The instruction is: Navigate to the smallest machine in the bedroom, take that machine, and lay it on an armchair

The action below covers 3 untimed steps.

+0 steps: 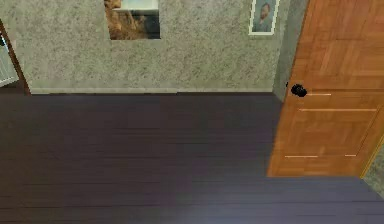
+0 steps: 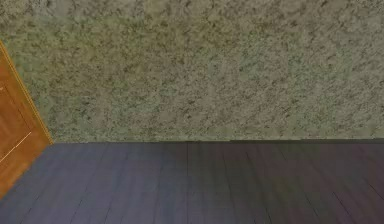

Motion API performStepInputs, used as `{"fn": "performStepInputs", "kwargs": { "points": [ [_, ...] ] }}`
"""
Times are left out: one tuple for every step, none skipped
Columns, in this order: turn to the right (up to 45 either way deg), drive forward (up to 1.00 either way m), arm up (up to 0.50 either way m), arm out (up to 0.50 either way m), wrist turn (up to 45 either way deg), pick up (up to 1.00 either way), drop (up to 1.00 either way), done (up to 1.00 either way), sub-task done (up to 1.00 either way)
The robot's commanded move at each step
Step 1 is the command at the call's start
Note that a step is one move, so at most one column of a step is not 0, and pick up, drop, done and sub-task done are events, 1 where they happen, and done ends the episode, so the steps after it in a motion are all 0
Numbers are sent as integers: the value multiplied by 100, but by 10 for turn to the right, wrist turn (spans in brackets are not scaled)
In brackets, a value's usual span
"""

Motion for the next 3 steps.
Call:
{"fn": "performStepInputs", "kwargs": {
  "points": [
    [420, 0, 0, 0, 0, 0, 0, 0, 0],
    [0, 5, 0, 0, 0, 0, 0, 0, 0],
    [-450, 0, 0, 0, 0, 0, 0, 0, 0]
  ]
}}
